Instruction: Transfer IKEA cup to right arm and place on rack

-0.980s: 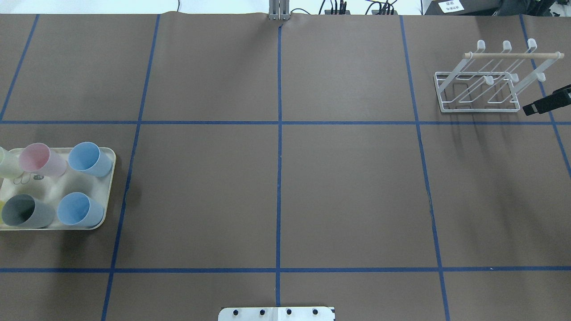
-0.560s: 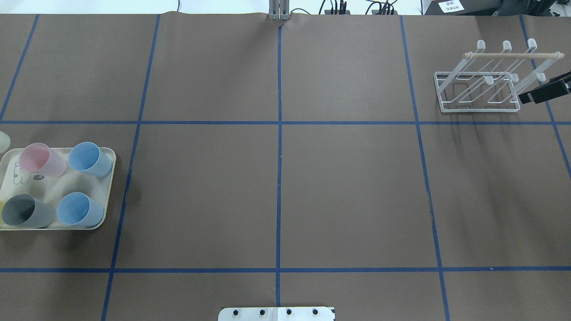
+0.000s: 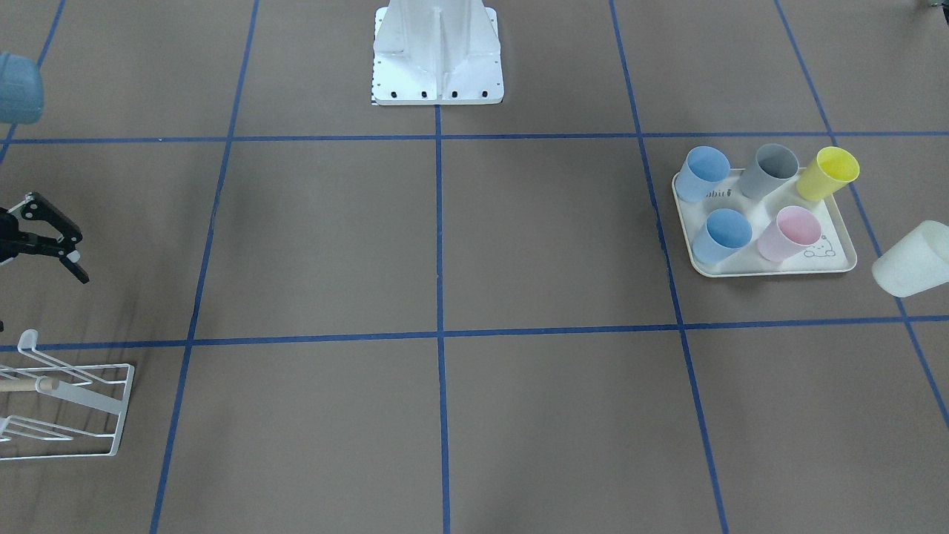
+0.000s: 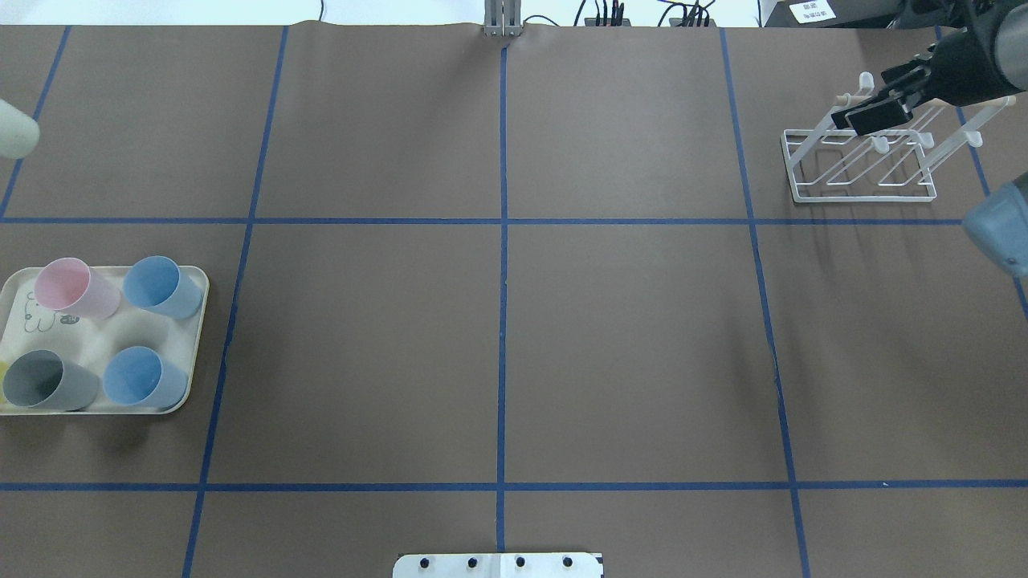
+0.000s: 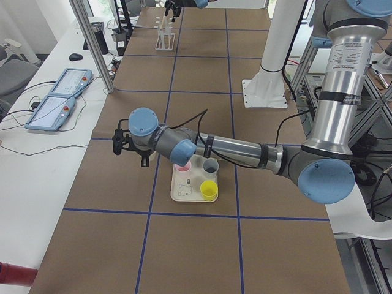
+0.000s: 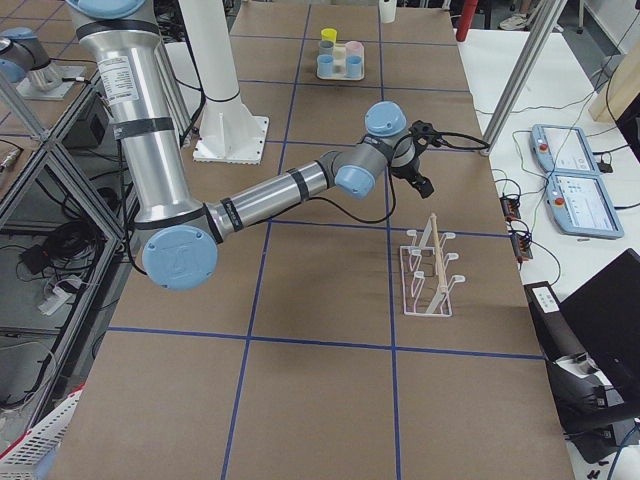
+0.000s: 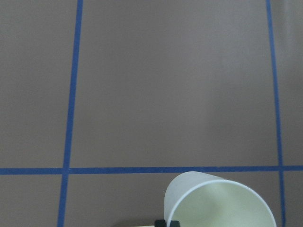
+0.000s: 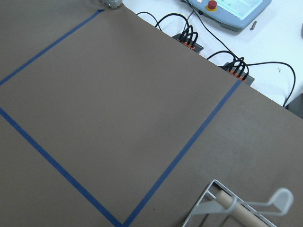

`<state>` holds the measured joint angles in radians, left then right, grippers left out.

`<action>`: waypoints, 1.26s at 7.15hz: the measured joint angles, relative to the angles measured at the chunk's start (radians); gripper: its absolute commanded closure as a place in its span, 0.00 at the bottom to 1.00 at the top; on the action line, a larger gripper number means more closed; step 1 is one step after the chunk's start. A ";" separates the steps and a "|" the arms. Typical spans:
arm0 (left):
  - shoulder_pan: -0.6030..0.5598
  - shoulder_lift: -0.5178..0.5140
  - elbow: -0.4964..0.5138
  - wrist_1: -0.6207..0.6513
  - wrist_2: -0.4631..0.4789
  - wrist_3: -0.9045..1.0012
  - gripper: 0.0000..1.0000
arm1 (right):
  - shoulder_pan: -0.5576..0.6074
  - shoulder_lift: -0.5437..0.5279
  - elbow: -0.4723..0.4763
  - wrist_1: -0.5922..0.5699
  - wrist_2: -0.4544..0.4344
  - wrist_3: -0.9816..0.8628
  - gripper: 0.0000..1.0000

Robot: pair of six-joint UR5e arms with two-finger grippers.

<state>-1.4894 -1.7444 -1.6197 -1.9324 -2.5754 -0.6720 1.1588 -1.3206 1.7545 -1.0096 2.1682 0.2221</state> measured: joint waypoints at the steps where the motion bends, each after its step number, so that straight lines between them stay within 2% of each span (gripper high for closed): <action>1: 0.002 -0.033 -0.031 0.000 -0.037 -0.131 1.00 | -0.012 0.022 -0.005 0.025 -0.015 0.000 0.01; 4: 0.074 -0.147 -0.087 -0.010 -0.146 -0.488 1.00 | -0.102 0.086 -0.010 0.143 -0.051 0.008 0.01; 6: 0.175 -0.222 -0.135 -0.012 -0.157 -0.707 1.00 | -0.206 0.173 -0.017 0.160 -0.106 0.007 0.01; 7: 0.231 -0.254 -0.154 -0.012 -0.156 -0.815 1.00 | -0.253 0.206 -0.018 0.164 -0.142 -0.002 0.08; 8: 0.285 -0.284 -0.167 -0.013 -0.153 -0.907 1.00 | -0.302 0.237 -0.019 0.165 -0.176 -0.016 0.09; 9: 0.322 -0.305 -0.180 -0.013 -0.151 -0.963 1.00 | -0.352 0.264 -0.020 0.182 -0.223 -0.025 0.02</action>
<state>-1.1677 -2.0494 -1.7997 -1.9455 -2.7268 -1.6347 0.8071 -1.0565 1.7348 -0.8280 1.9453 0.1972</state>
